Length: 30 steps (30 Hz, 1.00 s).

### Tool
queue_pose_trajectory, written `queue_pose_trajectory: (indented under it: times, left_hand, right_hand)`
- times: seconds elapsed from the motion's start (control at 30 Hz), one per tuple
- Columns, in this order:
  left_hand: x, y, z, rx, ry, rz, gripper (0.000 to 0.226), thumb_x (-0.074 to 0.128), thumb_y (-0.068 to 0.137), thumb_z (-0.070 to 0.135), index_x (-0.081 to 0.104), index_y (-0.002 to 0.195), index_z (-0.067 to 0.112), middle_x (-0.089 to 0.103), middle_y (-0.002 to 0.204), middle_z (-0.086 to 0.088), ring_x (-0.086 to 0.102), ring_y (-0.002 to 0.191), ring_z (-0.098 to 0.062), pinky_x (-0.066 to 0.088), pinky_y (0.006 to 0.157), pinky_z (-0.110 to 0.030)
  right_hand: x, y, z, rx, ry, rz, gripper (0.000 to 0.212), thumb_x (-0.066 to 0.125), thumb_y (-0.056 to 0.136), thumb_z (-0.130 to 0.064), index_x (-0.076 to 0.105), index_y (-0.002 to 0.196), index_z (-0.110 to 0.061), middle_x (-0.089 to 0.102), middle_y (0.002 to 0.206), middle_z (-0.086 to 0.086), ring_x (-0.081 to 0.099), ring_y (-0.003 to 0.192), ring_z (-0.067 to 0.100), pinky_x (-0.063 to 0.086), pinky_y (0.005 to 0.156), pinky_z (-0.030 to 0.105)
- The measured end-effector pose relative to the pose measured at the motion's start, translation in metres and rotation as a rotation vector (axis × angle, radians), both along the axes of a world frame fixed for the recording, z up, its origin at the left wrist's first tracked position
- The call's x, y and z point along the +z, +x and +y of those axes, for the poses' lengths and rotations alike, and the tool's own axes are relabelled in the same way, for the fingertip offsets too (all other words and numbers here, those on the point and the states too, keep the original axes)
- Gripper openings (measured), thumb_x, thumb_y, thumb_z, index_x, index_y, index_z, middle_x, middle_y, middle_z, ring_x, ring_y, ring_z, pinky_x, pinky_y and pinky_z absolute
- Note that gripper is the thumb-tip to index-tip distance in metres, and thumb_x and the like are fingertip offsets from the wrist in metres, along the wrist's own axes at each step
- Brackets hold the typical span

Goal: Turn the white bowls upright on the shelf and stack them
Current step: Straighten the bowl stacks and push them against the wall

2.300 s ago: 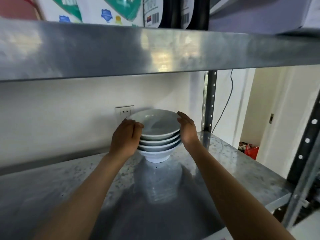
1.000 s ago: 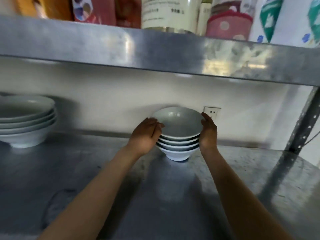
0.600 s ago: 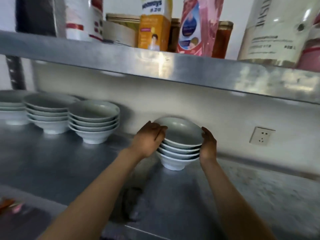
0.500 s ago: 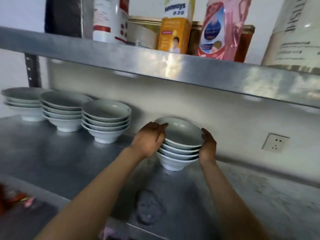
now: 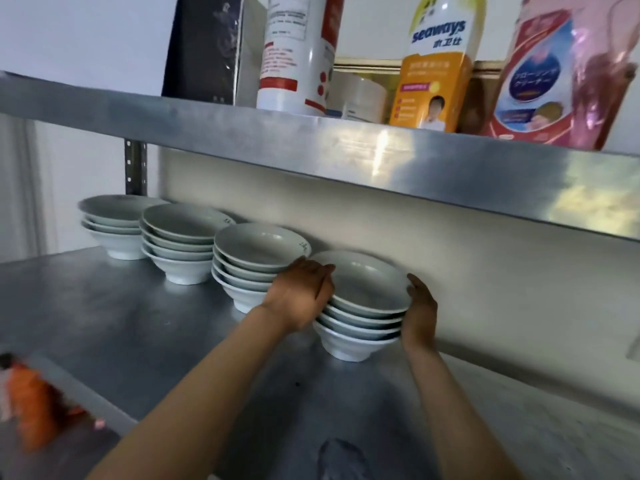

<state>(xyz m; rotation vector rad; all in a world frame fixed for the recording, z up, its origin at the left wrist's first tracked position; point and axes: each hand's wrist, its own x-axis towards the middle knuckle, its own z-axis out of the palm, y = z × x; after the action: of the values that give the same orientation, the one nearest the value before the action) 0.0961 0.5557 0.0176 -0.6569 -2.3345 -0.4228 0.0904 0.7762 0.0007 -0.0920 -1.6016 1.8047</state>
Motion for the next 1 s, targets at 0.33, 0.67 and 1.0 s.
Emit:
queue_pose_trajectory:
  times: [0.33, 0.67, 1.0]
  left_hand:
    - [0.005, -0.001, 0.001, -0.002, 0.116, -0.069, 0.070, 0.013, 0.081, 0.046, 0.064, 0.116, 0.012, 0.064, 0.117, -0.009, 0.055, 0.114, -0.025, 0.032, 0.098, -0.025]
    - [0.007, -0.001, 0.006, 0.125, -0.096, -0.232, 0.080, 0.001, 0.078, 0.054, 0.056, 0.124, 0.020, 0.055, 0.133, -0.003, 0.035, 0.137, -0.022, 0.020, 0.115, -0.039]
    - [-0.001, 0.026, 0.021, 0.209, -0.041, -0.115, 0.094, -0.016, 0.079, 0.068, 0.013, 0.151, 0.016, 0.010, 0.159, 0.001, 0.006, 0.147, -0.013, 0.006, 0.118, -0.037]
  right_hand:
    - [0.001, -0.012, -0.010, 0.116, -0.144, 0.082, 0.034, 0.042, 0.094, 0.002, 0.057, 0.124, -0.002, 0.059, 0.116, 0.007, 0.055, 0.104, 0.016, 0.046, 0.075, 0.006]
    - [0.000, -0.008, 0.003, 0.231, 0.024, -0.052, 0.038, 0.043, 0.097, -0.006, 0.051, 0.134, -0.009, 0.055, 0.132, 0.006, 0.051, 0.118, 0.016, 0.037, 0.096, 0.024]
    - [0.009, 0.026, -0.001, 0.086, 0.427, -0.266, 0.052, 0.035, 0.102, -0.036, 0.029, 0.150, -0.015, 0.028, 0.157, 0.001, 0.027, 0.144, 0.016, 0.017, 0.116, 0.023]
